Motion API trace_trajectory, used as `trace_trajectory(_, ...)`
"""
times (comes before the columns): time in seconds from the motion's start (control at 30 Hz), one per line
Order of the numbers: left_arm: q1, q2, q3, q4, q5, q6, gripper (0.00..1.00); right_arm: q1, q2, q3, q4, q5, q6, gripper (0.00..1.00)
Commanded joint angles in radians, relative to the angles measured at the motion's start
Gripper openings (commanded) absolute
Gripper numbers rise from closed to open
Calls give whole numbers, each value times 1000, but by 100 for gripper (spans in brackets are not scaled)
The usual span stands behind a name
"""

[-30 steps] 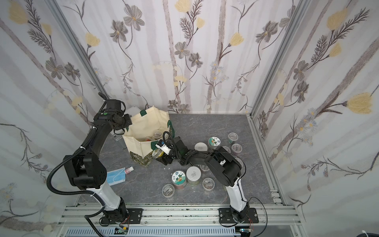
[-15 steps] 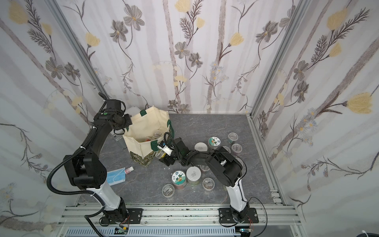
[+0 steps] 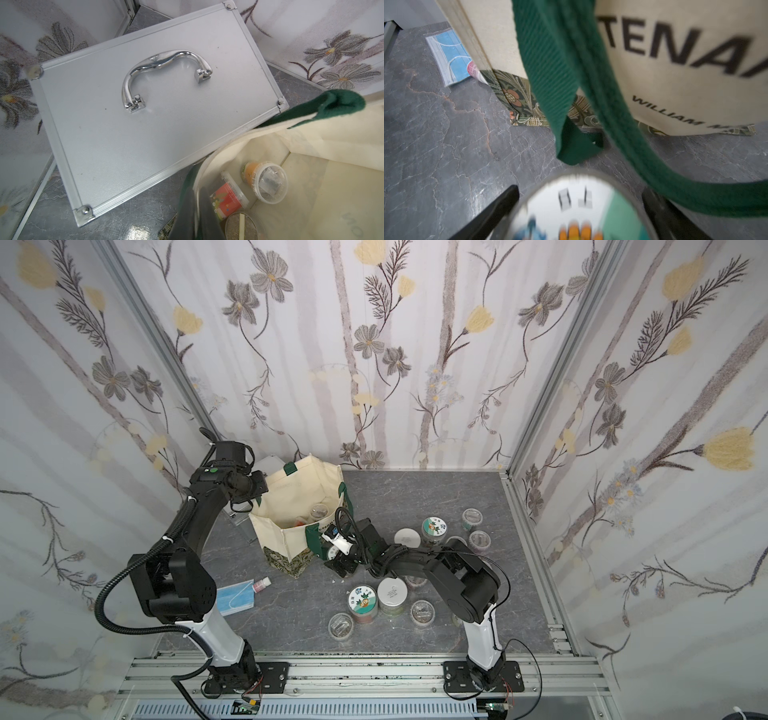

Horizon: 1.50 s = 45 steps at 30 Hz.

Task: Take out the seed jars from the canvas bag
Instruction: Place the seed jar at the center of the board, then move the seed jar to the center of the board.

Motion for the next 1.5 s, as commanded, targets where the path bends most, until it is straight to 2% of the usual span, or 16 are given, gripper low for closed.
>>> trace_trajectory(0.0, 0, 5, 6, -18, 15, -11, 0, 1, -46, 0, 7, 12, 8, 94)
trace_trajectory(0.17, 0, 5, 6, -17, 25, -12, 0, 11, -88, 24, -69, 67, 23, 95)
trace_trajectory(0.27, 0, 6, 7, -17, 27, -12, 0, 28, -92, 49, -137, 131, 32, 100)
trace_trajectory(0.63, 1, 6, 8, -15, 40, -16, 0, 64, -91, 89, -339, 290, 44, 100)
trace_trajectory(0.83, 0, 6, 8, -14, 48, -17, 0, 53, -90, 142, -452, 491, 62, 100)
trace_trajectory(1.1, -1, 6, 7, -5, 82, -20, 0, -34, 7, 272, -547, 726, 96, 100)
trace_trajectory(1.23, -4, 11, 6, 0, 103, -19, 0, -113, 53, 377, -626, 784, 158, 100)
trace_trajectory(1.47, -23, 13, 9, 9, 146, -16, 0, -170, -69, 372, -648, 829, 292, 100)
